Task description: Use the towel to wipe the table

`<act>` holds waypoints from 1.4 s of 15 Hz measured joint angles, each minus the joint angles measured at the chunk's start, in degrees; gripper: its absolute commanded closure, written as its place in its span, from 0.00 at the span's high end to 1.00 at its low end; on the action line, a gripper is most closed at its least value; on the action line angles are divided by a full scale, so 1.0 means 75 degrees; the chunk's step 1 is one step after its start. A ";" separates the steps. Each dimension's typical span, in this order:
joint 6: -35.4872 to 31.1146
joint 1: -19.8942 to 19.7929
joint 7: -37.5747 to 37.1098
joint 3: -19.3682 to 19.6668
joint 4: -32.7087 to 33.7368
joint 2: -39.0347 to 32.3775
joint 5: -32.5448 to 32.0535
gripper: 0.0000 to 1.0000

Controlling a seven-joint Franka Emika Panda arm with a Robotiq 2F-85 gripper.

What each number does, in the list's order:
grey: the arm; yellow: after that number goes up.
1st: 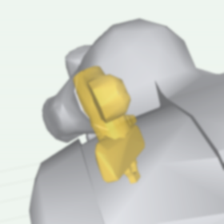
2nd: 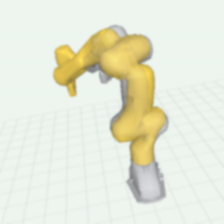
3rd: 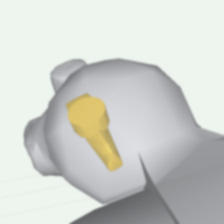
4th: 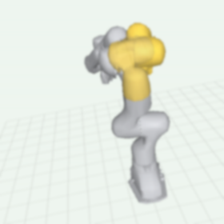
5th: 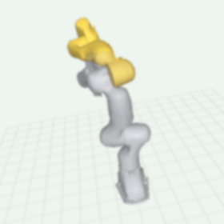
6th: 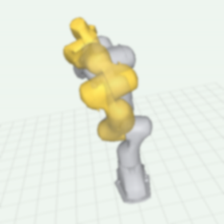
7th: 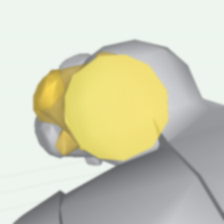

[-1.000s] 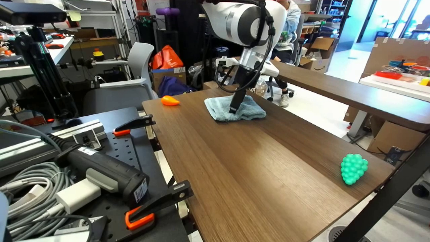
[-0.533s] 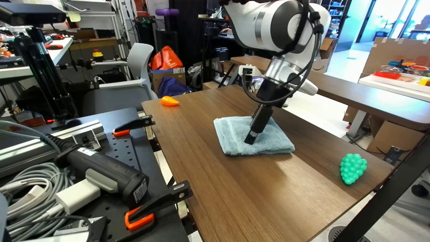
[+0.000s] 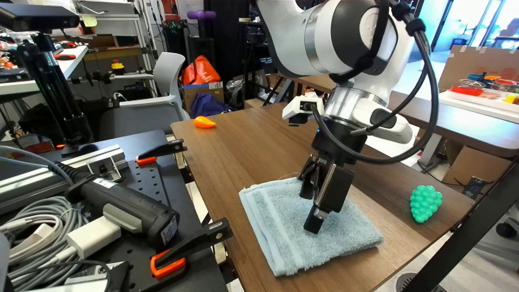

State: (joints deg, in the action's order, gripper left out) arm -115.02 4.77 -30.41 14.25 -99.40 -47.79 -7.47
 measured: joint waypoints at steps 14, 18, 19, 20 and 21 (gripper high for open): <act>-0.0451 -0.0067 0.1249 -0.1778 -0.0128 0.0371 0.1761 1.00; -0.0383 0.0061 0.1027 -0.2170 0.0857 -0.0099 0.2440 1.00; -0.0359 0.0133 0.0911 -0.2199 0.1077 -0.0224 0.2472 1.00; -0.0270 0.0206 0.0785 -0.2203 0.1307 -0.0353 0.2494 1.00; -0.0156 0.0260 0.0660 -0.2203 0.1544 -0.0480 0.2503 1.00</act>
State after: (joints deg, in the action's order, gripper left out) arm -116.19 6.72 -25.46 -2.27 -87.83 -51.39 11.30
